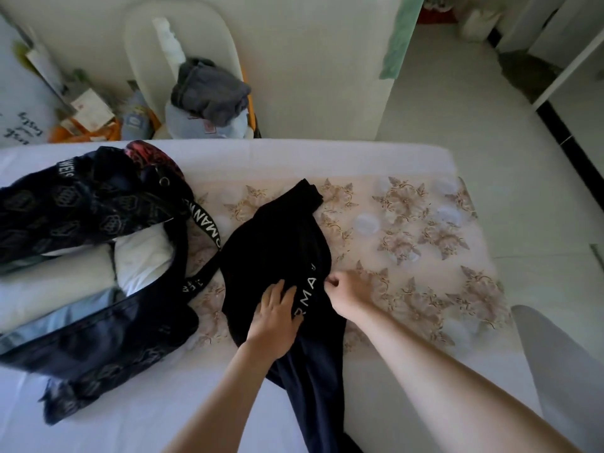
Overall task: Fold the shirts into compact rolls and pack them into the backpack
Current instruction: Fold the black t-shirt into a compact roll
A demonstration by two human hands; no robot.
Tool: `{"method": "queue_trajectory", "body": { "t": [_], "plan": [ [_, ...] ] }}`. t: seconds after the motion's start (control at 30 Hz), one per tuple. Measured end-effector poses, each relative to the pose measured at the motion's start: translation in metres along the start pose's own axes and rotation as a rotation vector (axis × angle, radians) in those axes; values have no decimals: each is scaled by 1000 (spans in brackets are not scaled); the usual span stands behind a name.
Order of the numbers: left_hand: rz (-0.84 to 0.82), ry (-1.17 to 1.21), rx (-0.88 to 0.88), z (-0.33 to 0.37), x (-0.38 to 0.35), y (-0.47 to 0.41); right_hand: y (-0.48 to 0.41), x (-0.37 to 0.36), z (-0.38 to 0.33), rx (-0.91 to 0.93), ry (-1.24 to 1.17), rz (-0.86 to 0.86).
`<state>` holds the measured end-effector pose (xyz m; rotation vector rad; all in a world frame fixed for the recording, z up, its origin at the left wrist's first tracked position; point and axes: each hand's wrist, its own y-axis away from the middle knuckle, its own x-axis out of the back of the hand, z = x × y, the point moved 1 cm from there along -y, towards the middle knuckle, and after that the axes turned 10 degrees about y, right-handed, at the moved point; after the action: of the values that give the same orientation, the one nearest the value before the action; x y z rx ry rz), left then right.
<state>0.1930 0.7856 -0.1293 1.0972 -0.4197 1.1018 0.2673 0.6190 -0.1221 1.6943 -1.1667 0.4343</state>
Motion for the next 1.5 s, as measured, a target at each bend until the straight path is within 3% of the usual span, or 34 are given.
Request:
{"method": "queue_trajectory", "body": {
  "t": [0.1,0.2,0.27,0.33,0.43,0.53,0.6,0.67,0.73,0.9,1.0,1.07,1.13,1.23,1.3,1.4,1.5],
  "plan": [
    [94,51,-31,-8,2,3,5,11,-11,-41,-309,53],
    [273,76,-72,-4,1,3,2,47,-7,-91,-334,273],
    [382,57,-120,2,-3,4,-5,81,2,-92,-174,536],
    [358,24,-117,4,-9,4,-13,112,14,-17,69,774],
    [281,20,-96,2,-15,6,-26,127,26,108,462,864],
    [197,-1,-260,-3,-16,14,-14,98,18,311,590,723],
    [120,-38,-352,-13,-20,15,3,61,16,479,524,471],
    [115,-19,-399,-26,-14,12,18,24,21,478,452,188],
    [136,-31,-380,-38,4,6,24,3,36,364,447,34],
    [426,-114,-126,-72,70,-11,29,0,60,328,428,-45],
    [534,-140,-177,-65,80,-11,39,-2,62,425,497,103],
    [444,-33,-286,-48,67,-2,50,-8,64,555,585,142],
    [285,49,-335,-38,38,13,57,-20,69,604,608,74],
    [136,-129,-304,-46,-5,35,52,-29,74,639,572,81],
    [137,-106,-309,-52,-15,39,45,-20,71,650,614,156],
    [206,124,-378,-45,4,29,45,5,59,480,651,32],
    [459,50,-316,-42,32,7,50,24,42,268,713,-333]
  ]
}}
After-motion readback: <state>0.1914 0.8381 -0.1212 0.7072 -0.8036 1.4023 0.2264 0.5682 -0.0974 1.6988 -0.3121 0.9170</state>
